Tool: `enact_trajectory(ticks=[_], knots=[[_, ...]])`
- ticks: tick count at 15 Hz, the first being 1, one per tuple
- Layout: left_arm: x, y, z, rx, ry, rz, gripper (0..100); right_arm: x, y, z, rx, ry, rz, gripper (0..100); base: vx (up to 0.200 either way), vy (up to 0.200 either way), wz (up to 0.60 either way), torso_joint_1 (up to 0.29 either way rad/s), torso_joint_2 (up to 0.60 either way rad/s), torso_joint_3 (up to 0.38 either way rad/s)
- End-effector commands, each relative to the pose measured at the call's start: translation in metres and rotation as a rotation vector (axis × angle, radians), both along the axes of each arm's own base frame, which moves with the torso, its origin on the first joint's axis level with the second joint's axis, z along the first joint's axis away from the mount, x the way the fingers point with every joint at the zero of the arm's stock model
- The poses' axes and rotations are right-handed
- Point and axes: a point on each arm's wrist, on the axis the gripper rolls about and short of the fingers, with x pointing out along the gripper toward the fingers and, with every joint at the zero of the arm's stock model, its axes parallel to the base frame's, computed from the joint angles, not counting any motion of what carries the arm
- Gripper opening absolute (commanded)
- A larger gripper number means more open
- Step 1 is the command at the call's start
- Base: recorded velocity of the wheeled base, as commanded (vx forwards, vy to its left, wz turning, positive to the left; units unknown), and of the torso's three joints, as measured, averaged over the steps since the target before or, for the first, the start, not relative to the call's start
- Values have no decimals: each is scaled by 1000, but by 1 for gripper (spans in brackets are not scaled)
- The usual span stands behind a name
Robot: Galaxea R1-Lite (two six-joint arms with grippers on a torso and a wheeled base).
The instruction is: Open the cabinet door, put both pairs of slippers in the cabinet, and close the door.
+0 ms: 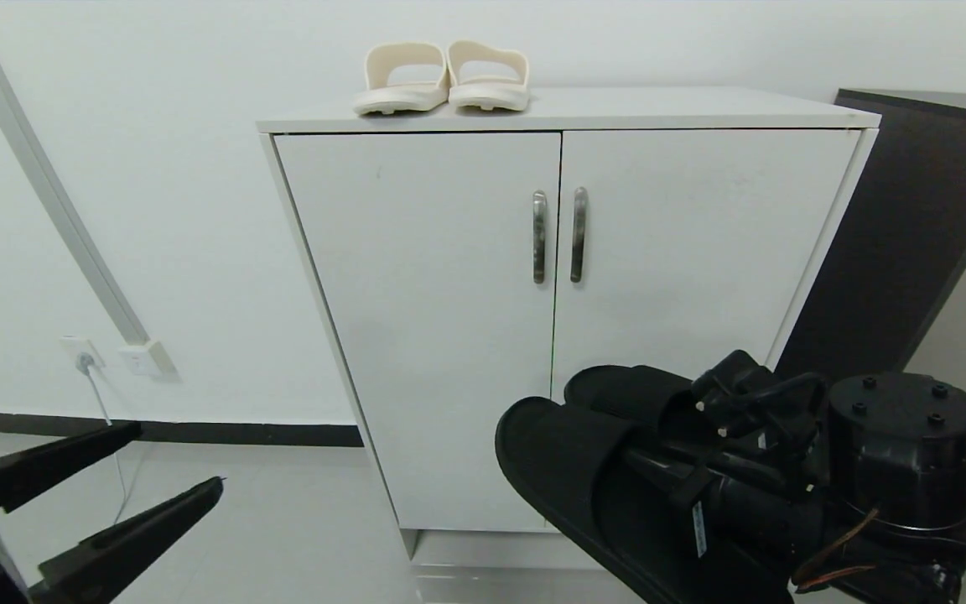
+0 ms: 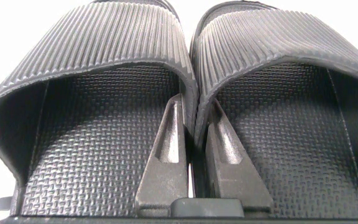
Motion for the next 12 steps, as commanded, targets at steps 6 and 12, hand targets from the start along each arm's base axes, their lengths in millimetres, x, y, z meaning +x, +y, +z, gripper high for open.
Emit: enact_trajectory(ticks=[6,12], knots=[[57,-44,26,-127,40,-210,100,0,0,-3,-8,7,1,0,0,0,0,0,0,0],[96,-83,29,-130,35,-322,100,-2,-2,-3,-5,9,0,0,0,0,0,0,0,0]])
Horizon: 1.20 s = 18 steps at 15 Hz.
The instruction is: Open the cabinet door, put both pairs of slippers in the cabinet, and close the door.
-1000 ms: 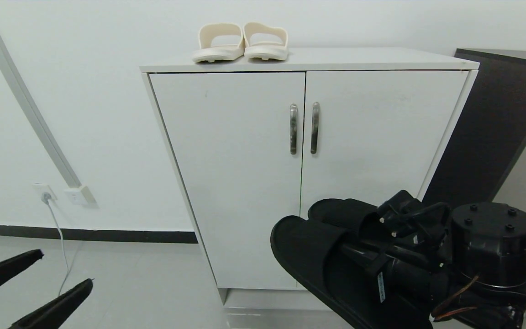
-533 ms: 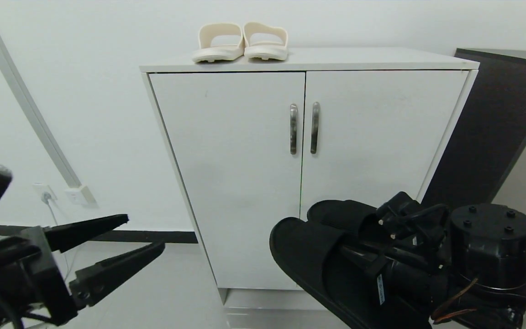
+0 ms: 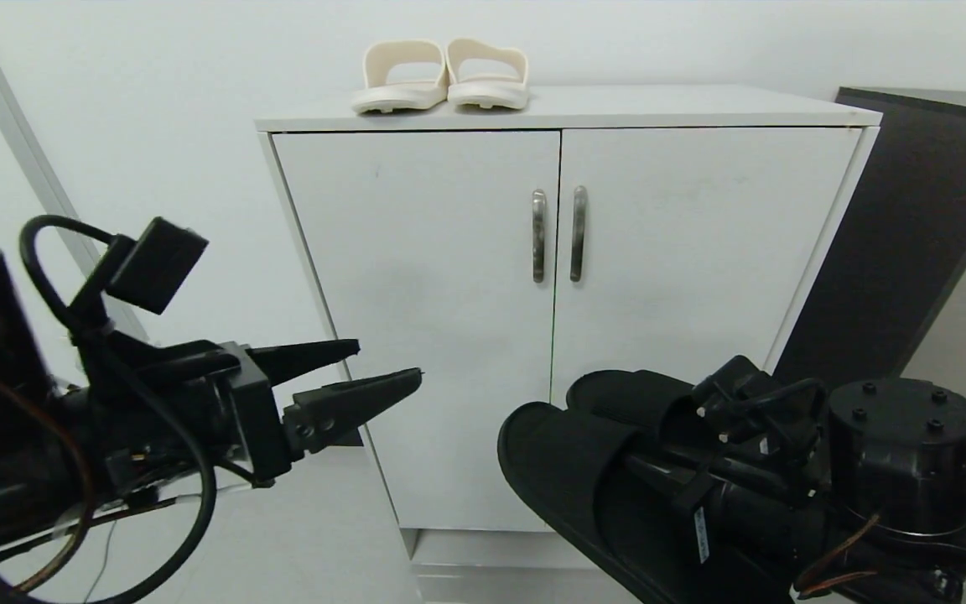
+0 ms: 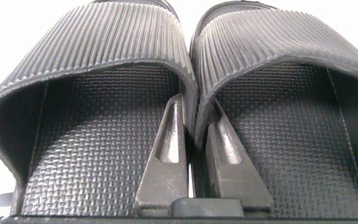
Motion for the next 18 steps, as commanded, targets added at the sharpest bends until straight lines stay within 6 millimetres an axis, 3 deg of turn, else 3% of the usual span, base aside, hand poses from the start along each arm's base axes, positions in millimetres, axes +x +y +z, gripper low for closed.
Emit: enact_trajectory(ticks=[1,8,15,18], knots=[[22,-24,-1,3,10,-56,100,-1,-1,0,0,1,0,0,0,0,0,0,0,0],[76,-88,29,-160,32,-176,100,-1,-1,-4,-10,12,-2,0,0,0,0,0,0,0],[123,-125,35,-207,26,-276,100,0,-1,-8,-20,25,-1,0,0,0,0,0,0,0],[132,-137,37,-218,17,-282,100,0,-1,-8,-20,25,-1,0,0,0,0,0,0,0]])
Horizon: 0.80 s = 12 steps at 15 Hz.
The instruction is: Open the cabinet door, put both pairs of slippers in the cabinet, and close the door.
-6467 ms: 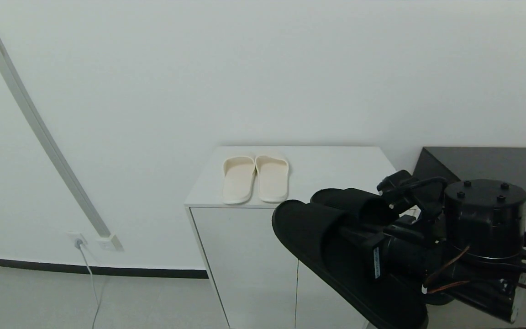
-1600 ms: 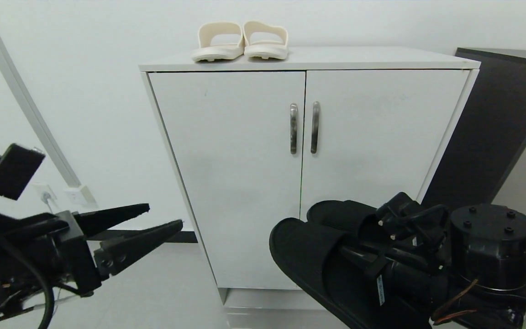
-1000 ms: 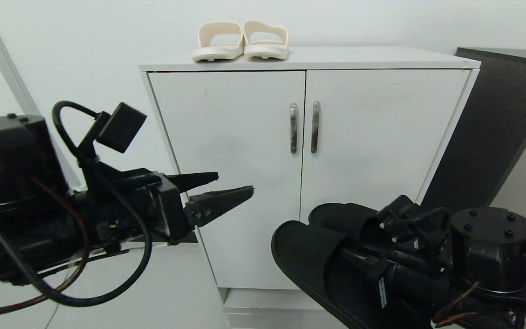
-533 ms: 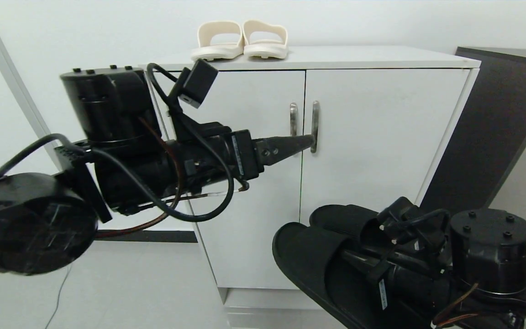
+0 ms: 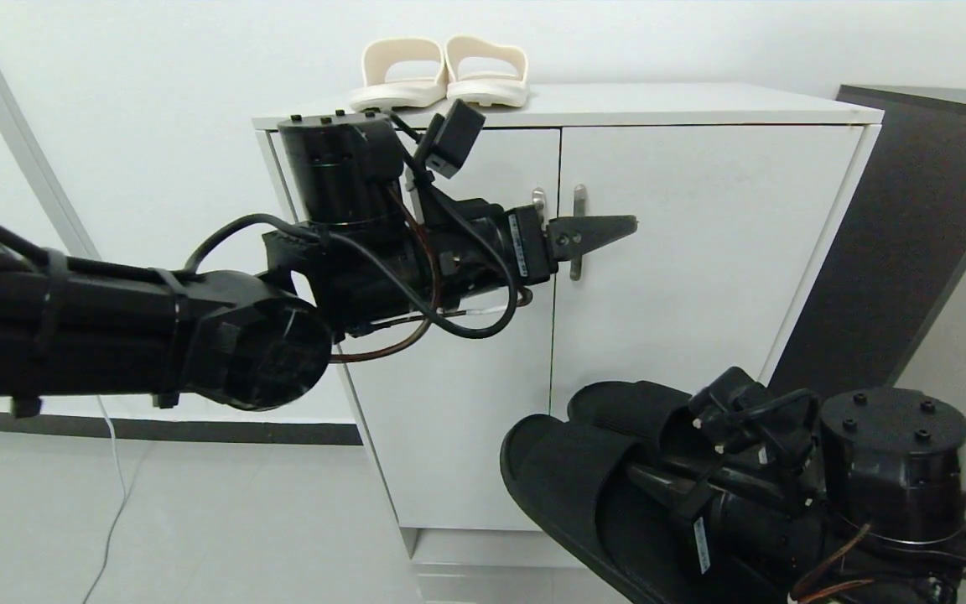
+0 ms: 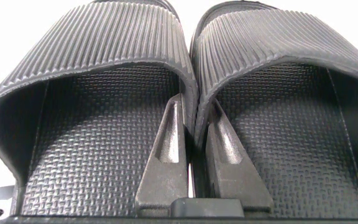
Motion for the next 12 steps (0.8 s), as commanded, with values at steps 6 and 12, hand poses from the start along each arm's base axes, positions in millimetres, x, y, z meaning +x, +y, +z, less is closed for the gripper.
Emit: enact_trajectory(ticks=[6,12], knots=[[18,-12,2,4,22,81,100,0,0,-1,-2,2,0,0,0,0,0,0,0,0],[35,-23,1,13,35,117,100,0,0,-1,-3,3,0,0,0,0,0,0,0,0]])
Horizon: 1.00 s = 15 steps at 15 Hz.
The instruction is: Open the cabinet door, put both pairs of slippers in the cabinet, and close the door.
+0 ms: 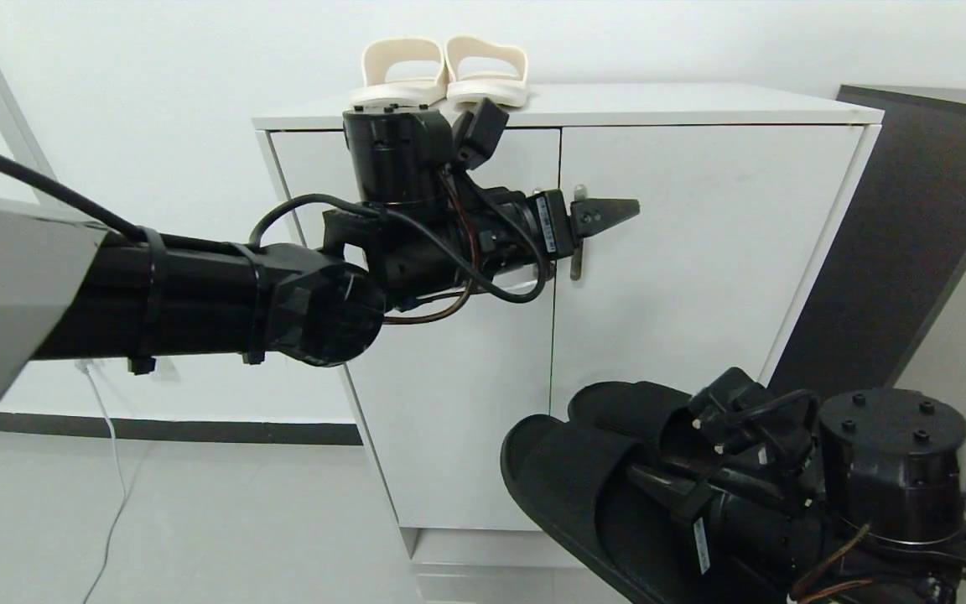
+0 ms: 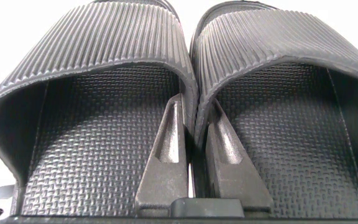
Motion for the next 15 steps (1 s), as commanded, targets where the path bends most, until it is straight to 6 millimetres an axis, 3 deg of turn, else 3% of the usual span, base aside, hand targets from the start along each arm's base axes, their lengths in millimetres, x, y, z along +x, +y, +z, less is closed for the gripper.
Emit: enact_trajectory(ticks=[1,6,7,15], knots=[[6,-4,-2,0,0,5,100,0,0,-1,-3,2,1,0,0,0,0,0,0,0],[11,-12,-7,5,8,-2,100,-1,-1,-1,-4,4,1,0,0,0,0,0,0,0],[11,-12,-7,5,10,-4,0,-1,-1,-2,-5,5,1,0,0,0,0,0,0,0],[-6,-7,-12,19,55,-17,0,-9,-6,-3,0,20,65,0,0,0,0,0,0,0]])
